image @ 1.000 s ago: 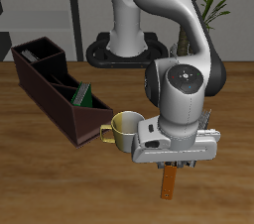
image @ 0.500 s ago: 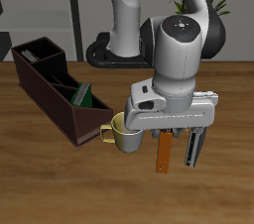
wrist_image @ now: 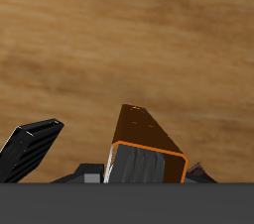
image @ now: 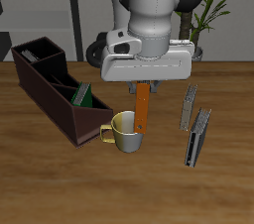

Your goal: Place the green book into the right desk caddy's left compartment and place the black book into the right desk caddy's right compartment and place the orange book into the right desk caddy's right compartment

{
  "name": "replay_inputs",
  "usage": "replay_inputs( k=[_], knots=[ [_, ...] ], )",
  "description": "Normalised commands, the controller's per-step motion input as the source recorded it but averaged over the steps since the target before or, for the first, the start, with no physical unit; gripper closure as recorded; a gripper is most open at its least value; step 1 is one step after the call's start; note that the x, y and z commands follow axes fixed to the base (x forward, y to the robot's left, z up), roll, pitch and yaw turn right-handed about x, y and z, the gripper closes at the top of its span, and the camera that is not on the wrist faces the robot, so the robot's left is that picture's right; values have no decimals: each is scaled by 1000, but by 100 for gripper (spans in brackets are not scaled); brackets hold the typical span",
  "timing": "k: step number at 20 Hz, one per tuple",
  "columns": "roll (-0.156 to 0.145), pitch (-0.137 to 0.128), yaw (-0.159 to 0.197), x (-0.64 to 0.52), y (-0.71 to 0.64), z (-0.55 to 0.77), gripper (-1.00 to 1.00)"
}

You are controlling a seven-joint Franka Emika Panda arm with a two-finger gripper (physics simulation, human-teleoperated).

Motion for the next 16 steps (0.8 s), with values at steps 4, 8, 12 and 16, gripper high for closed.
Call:
replay_inputs(
  k=[4,8,12,16],
  knots=[
    [6,-17,49,-578,-339,328,100],
    [7,-23,48,-505,-282,250,100],
    [-8,-22,67,-541,-341,194,100],
    [-12,-11,50,-553,-327,145,100]
  ],
)
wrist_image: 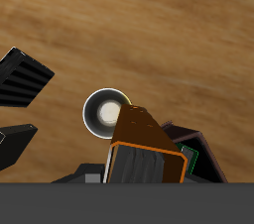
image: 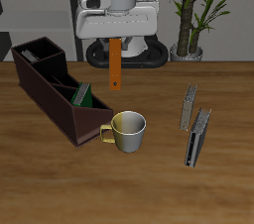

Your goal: Place the green book into the right desk caddy's left compartment and place the black book into the right desk caddy's right compartment and place the orange book into the right desk caddy's right compartment

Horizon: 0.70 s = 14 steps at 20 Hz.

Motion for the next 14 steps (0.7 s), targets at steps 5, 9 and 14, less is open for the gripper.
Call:
replay_inputs(
  k=[5,9,14],
  knots=[
    [-9,-27,87,-625,-269,76,100],
    [-16,-5,87,-372,-200,35,100],
    [-13,-17,88,-423,-159,79,100]
  ],
)
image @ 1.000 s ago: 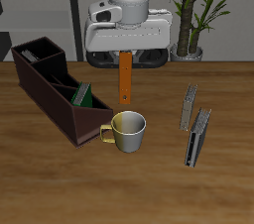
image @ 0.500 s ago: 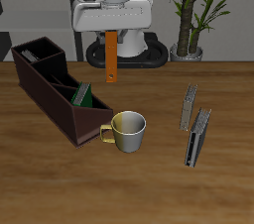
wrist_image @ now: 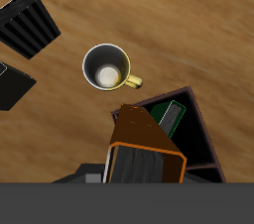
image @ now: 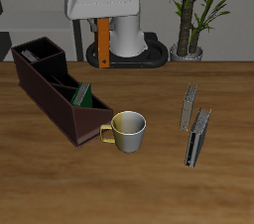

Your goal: Place the green book into the right desk caddy's left compartment and place the black book into the right desk caddy's right compartment and place the orange book into the right desk caddy's right compartment

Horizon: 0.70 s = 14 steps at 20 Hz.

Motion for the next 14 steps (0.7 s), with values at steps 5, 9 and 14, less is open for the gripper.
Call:
replay_inputs(
  k=[5,9,14],
  knots=[
    [2,-39,123,-379,-96,107,100],
    [8,-37,156,-383,-103,40,100],
    [-2,-4,143,-450,-323,-41,100]
  ],
)
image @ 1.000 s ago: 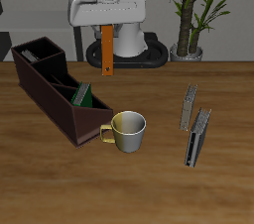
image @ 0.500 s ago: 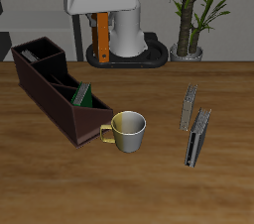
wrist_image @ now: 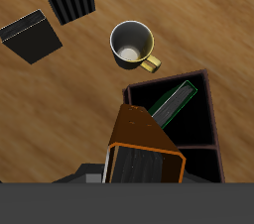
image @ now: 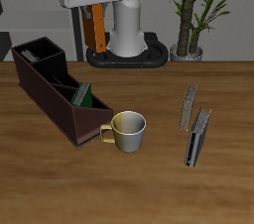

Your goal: Place the green book into the right desk caddy's left compartment and place the black book into the right desk caddy's right compartment and place the orange book into the right desk caddy's right compartment

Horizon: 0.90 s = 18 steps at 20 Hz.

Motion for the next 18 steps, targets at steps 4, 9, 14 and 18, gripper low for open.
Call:
replay_inputs(
  k=[4,9,14,18],
  knots=[
    [-39,11,80,-247,-344,-114,100],
    [-44,-10,80,-280,-330,-75,100],
    [-30,-29,95,-399,-284,-56,100],
    [-18,-1,37,-209,-166,-46,100]
  ],
)
